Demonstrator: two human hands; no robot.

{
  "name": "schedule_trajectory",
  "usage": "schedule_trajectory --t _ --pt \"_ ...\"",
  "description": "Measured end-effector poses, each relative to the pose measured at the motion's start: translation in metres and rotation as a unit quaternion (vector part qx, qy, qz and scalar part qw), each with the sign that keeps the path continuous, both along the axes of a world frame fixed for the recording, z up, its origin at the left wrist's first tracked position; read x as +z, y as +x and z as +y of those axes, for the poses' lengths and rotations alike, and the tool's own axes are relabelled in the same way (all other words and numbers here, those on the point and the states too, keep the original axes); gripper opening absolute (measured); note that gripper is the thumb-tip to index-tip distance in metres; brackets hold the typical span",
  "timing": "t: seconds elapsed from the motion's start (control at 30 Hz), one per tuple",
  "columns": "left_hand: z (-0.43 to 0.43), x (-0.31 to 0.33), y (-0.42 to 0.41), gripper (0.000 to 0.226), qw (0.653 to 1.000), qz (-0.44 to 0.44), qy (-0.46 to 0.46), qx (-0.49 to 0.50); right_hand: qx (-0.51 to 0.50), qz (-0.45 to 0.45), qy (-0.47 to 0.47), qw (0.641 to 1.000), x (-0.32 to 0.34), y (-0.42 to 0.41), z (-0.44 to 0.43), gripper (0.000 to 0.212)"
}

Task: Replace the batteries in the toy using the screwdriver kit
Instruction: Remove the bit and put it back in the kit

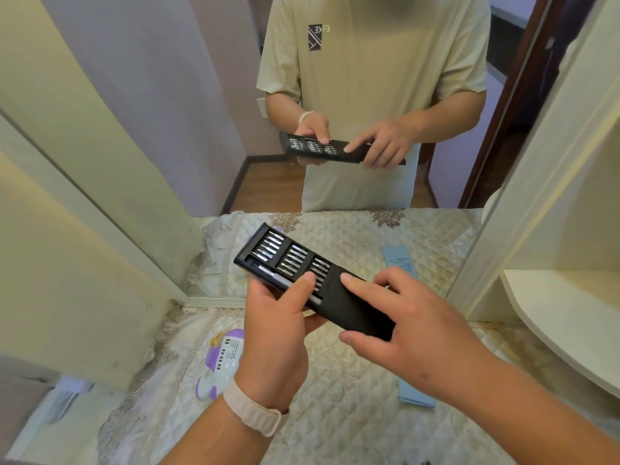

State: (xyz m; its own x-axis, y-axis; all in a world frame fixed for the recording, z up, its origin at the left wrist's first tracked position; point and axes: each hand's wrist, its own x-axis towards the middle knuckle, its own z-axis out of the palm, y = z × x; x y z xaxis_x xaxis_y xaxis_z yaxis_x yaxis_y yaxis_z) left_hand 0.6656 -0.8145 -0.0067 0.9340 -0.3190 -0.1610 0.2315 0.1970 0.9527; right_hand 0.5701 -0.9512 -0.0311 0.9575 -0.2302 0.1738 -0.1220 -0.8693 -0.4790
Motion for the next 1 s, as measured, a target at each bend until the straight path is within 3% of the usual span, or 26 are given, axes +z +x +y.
schedule_trajectory --t 0.27,0.43,0.6,0.73,0.83,0.9,1.0 --pt "0.008 -0.003 0.006 0.029 0.998 0.0 -0.016 -0.057 0.011 -0.064 0.019 0.998 -0.003 0.002 -0.007 0.063" --pt "0.034 0.003 0.038 0.042 0.997 0.028 -0.025 -0.06 0.04 -0.039 -0.013 0.998 -0.002 -0.002 -0.024 0.061" --pt "0.037 -0.002 0.056 0.032 0.982 -0.048 0.125 -0.133 0.096 -0.019 -0.077 0.992 -0.004 0.002 -0.032 0.063" --pt "0.035 -0.016 0.056 0.022 0.985 -0.084 0.127 -0.086 0.072 -0.013 -0.067 0.995 -0.003 0.001 -0.033 0.06" --pt "0.04 -0.025 0.057 0.023 0.99 -0.086 0.106 -0.047 -0.08 -0.027 0.087 0.993 -0.004 -0.009 -0.043 0.039" --pt "0.044 -0.028 0.056 0.022 0.993 -0.073 0.084 -0.025 -0.16 -0.038 0.26 0.952 -0.009 -0.015 -0.049 0.023" --pt "0.045 -0.033 0.052 0.024 0.995 -0.052 0.08 -0.024 -0.151 -0.032 0.441 0.884 -0.013 -0.017 -0.046 0.018"
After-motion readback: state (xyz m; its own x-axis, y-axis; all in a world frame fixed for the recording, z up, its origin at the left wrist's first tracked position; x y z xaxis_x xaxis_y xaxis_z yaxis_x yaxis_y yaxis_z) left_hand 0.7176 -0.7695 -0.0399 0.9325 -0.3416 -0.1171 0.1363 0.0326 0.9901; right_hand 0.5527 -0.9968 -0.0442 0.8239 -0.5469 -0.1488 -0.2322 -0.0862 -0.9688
